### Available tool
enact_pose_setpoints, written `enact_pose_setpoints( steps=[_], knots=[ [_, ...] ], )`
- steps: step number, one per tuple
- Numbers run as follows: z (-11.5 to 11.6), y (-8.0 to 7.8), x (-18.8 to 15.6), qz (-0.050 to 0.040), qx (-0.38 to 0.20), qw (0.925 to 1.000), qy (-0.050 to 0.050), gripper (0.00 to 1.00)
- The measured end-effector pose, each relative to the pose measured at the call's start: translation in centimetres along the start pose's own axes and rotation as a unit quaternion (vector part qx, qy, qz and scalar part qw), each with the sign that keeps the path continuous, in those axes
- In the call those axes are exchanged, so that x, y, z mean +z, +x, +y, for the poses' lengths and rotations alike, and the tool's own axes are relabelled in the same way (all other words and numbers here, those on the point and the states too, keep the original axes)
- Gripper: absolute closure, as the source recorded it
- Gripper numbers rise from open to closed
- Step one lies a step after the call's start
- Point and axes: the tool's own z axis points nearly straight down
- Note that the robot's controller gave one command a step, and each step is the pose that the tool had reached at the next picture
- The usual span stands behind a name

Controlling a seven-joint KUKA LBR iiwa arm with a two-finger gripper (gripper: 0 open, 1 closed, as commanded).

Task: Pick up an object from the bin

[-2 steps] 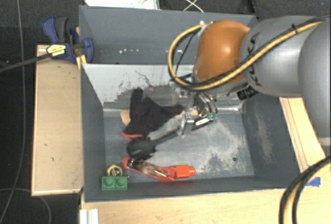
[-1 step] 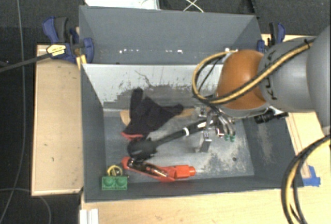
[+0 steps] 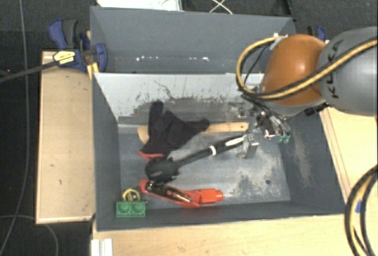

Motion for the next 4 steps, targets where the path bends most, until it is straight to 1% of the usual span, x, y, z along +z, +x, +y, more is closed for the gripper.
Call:
enact_pose_setpoints(
  steps=[1,2,3,4],
  knots=[
    [2.3,1.9,4.8,0.0094,0.092,0.9957,0.001,0.0],
    [-1.2,0.1,4.9,-0.0014,0.005,1.0,0.0,0.0],
    [2.1,1.7,4.8,0.0082,0.083,0.9965,0.0,1.0],
    [2.1,1.7,4.8,0.0082,0.084,0.9965,0.0,1.0]
  ],
)
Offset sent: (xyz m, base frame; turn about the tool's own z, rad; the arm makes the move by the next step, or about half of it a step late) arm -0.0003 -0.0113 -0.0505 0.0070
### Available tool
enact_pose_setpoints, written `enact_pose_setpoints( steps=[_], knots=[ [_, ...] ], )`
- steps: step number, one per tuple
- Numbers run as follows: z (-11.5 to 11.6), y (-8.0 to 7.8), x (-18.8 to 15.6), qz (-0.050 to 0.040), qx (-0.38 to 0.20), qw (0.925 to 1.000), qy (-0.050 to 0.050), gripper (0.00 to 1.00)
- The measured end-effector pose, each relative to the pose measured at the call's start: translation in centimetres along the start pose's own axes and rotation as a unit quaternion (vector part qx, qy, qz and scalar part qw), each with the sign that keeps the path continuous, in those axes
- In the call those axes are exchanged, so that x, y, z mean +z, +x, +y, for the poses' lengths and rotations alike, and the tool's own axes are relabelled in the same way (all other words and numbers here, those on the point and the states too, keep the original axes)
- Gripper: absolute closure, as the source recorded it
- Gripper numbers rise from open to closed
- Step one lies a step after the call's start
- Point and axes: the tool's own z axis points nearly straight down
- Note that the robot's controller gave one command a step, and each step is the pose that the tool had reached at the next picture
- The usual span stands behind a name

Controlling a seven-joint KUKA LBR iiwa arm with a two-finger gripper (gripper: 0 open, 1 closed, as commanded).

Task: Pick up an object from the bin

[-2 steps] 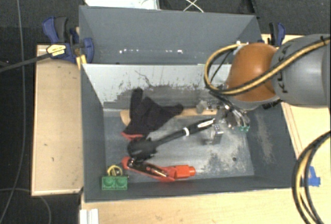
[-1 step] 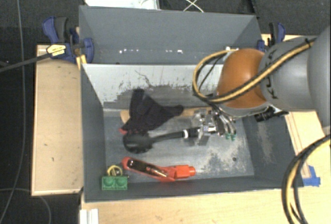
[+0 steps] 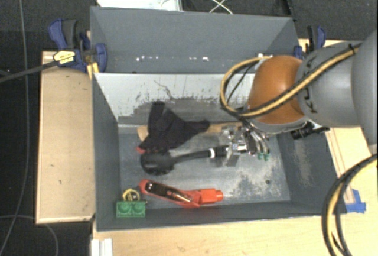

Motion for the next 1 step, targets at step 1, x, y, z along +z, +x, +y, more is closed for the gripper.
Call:
enact_pose_setpoints(
  steps=[1],
  knots=[
    [0.02,0.13,-3.08,0.0024,0.0,1.0,0.0,1.0]
  ],
)
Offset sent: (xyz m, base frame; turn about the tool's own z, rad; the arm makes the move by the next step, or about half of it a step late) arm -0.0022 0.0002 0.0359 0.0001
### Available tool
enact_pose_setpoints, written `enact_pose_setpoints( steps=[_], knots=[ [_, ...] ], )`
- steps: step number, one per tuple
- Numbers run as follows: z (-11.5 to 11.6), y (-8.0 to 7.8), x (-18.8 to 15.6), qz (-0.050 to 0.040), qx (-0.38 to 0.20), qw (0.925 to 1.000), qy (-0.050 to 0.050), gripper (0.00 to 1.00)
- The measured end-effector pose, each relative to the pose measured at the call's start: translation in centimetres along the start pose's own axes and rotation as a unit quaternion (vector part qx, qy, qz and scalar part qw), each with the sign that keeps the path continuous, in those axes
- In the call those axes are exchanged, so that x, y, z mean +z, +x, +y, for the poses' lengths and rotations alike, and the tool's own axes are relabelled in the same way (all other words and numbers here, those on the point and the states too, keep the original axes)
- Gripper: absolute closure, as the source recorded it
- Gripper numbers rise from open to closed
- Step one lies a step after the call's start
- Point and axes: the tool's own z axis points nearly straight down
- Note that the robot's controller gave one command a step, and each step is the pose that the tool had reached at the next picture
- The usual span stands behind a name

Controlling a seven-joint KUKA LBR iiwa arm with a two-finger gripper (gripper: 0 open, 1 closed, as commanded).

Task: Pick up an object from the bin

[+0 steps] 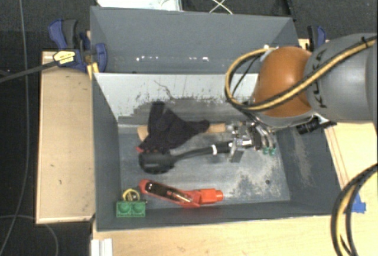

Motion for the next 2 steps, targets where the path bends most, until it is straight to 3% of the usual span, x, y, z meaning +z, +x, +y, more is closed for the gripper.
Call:
enact_pose_setpoints(
  steps=[2],
  knots=[
    [0.0,-0.2,-4.6,-0.0043,0.0,1.0,0.0,1.0]
  ],
)
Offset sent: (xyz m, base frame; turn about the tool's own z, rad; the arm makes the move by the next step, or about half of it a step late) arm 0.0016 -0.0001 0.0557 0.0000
